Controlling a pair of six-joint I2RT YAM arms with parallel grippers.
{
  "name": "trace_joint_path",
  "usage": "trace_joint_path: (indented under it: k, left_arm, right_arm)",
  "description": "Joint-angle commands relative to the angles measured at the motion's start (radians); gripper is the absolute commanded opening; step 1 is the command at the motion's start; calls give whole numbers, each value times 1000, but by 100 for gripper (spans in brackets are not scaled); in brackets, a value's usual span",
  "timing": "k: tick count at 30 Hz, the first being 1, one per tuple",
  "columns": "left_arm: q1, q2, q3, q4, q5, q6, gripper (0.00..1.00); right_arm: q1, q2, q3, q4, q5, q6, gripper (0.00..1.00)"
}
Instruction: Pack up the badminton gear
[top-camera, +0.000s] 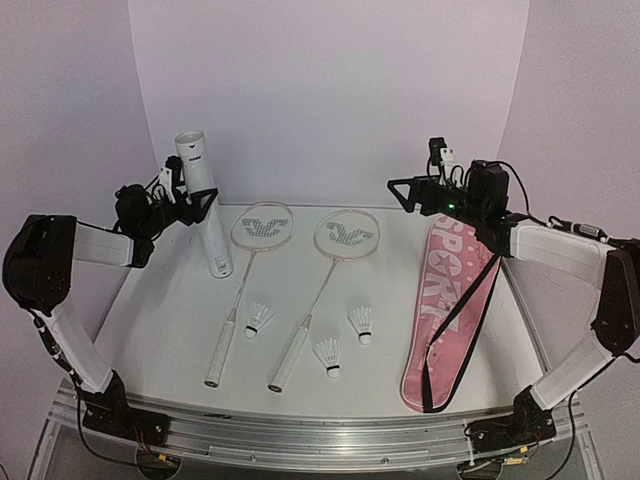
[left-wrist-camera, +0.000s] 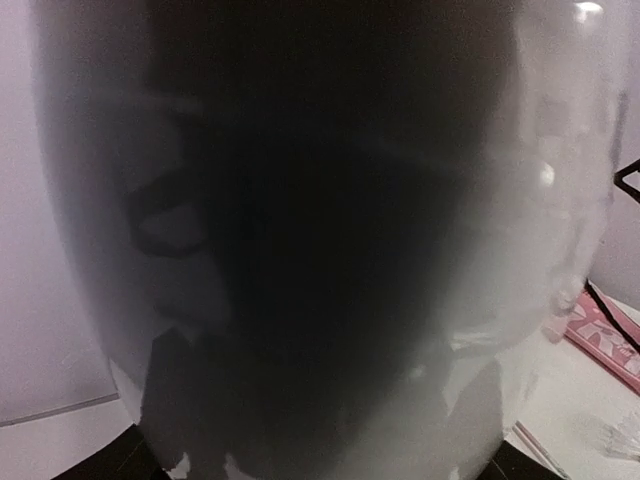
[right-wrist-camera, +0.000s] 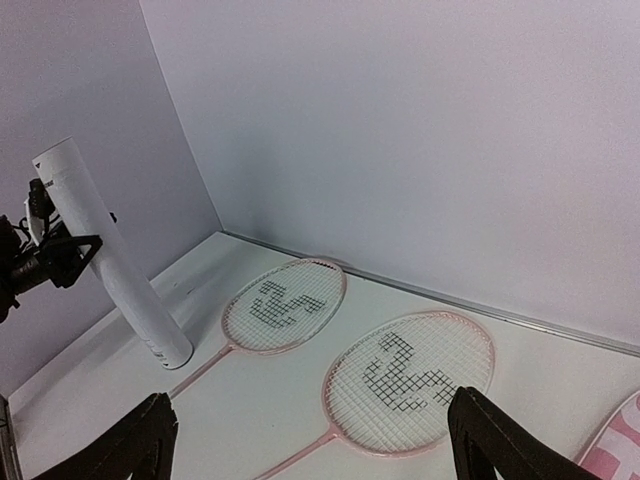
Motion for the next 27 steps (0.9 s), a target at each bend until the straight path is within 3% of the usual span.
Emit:
trace_joint_path:
  k: [1,6,12,18,23,27]
  left_arm:
    - [4,-2,42,62,61,13,67]
    - [3,-27,25,59,81,24,49]
    - [3,-113,32,-89,190,150,43]
    - [4,-214,131,-542,295,350,33]
    - [-25,-318,152,-964,377,694,28]
    - [-100,-390,152,-1230,315,932,25]
  right_arm:
    - [8,0,31,42,-19,5,92]
    - [13,-5,35,43,-15,24,91]
    - [39,-18,82,11,29,113,90]
    - [137,15,336,-355,116,171,86]
    - [231,29,464,-547,185,271,79]
    - [348,62,557,-674,222,289,74]
